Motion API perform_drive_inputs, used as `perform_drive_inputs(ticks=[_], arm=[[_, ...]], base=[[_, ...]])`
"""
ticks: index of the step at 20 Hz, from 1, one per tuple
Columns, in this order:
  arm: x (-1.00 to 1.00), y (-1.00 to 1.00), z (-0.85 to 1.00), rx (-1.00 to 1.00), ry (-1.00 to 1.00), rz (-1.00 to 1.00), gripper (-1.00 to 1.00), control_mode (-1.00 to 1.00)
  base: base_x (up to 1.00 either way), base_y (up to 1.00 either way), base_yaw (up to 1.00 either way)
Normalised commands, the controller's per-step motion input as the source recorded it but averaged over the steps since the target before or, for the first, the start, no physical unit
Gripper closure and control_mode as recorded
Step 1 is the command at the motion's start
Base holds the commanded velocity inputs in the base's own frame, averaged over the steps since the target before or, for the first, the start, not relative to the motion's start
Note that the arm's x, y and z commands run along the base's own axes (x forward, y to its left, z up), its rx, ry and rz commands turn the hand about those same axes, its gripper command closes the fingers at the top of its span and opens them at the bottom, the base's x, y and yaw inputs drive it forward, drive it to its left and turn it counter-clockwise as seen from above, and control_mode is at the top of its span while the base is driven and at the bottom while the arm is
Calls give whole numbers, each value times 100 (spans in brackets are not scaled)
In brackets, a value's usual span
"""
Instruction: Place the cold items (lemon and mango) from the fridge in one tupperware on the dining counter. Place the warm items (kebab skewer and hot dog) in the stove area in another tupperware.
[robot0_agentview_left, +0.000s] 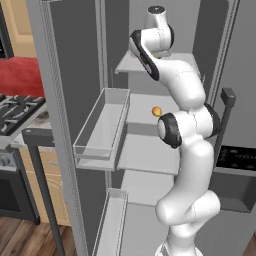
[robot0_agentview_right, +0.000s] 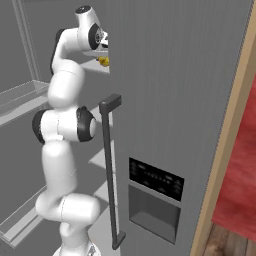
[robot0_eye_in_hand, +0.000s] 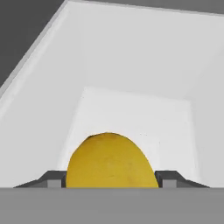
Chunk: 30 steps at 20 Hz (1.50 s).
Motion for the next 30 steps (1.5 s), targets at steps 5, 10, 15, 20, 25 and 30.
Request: perform_drive_inputs(ticks=[5, 10, 15, 20, 25, 30], arm=[[-48, 0, -3, 2, 10, -12, 100, -100], [-49, 0, -10, 0, 7, -17, 100, -100], [-79, 0, -6, 3, 8, -11, 100, -100], [-100, 0, -4, 6, 6, -10, 100, -100], [-100, 0, -42, 2, 12, -8, 100, -100], [-100, 0, -45, 1, 0, -5, 100, -100]], base=[[0, 0, 0], [0, 0, 0], [0, 0, 0], [0, 0, 0], [0, 0, 0], [0, 0, 0]])
